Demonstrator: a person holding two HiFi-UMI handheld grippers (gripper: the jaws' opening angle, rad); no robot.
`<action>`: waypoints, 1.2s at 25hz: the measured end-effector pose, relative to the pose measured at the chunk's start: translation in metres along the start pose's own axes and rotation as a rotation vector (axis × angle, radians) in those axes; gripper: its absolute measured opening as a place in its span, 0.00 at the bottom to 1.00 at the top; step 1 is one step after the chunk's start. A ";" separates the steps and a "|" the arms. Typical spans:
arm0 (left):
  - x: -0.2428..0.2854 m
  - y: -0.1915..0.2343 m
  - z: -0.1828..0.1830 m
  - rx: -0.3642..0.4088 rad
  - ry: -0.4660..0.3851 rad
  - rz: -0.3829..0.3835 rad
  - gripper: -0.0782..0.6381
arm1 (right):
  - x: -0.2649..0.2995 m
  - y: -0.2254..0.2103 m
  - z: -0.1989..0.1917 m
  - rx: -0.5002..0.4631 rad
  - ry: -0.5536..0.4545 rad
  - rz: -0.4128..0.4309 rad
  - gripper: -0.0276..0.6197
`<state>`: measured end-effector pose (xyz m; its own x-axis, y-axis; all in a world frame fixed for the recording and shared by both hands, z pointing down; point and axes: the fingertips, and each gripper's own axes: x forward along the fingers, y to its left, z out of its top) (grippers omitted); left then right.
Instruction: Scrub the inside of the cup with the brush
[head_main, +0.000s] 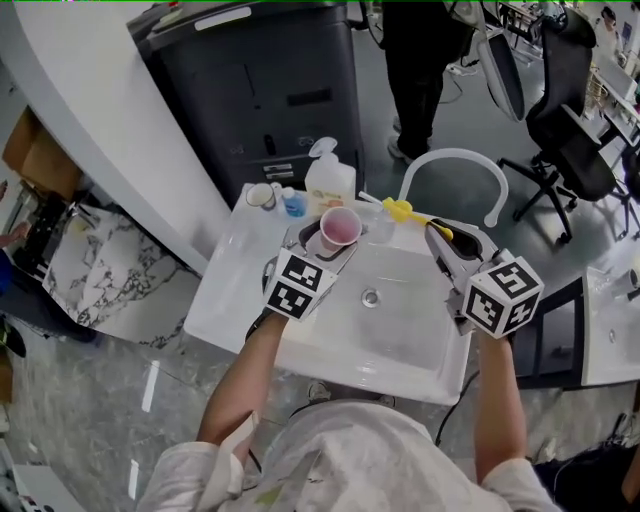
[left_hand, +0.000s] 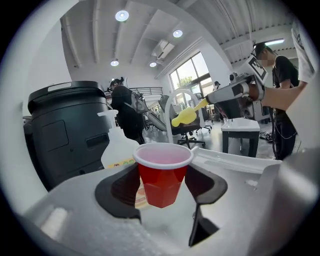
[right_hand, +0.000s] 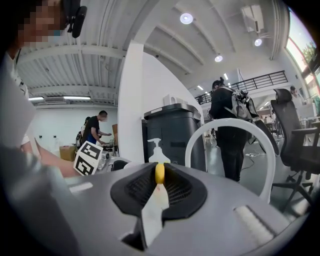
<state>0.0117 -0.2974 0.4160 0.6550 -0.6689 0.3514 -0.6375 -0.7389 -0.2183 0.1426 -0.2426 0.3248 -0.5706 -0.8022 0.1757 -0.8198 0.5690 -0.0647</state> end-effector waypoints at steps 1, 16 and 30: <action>0.000 0.001 0.000 0.018 0.009 -0.001 0.51 | 0.001 0.001 0.000 -0.007 0.003 0.006 0.10; 0.010 0.008 -0.002 0.317 0.113 -0.026 0.49 | 0.027 0.032 0.004 -0.123 0.084 0.143 0.10; 0.009 -0.010 -0.002 0.501 0.155 -0.047 0.49 | 0.050 0.058 -0.019 -0.184 0.179 0.227 0.10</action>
<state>0.0237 -0.2956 0.4229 0.5864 -0.6422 0.4937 -0.3117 -0.7415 -0.5942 0.0678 -0.2463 0.3489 -0.7065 -0.6164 0.3476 -0.6415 0.7653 0.0532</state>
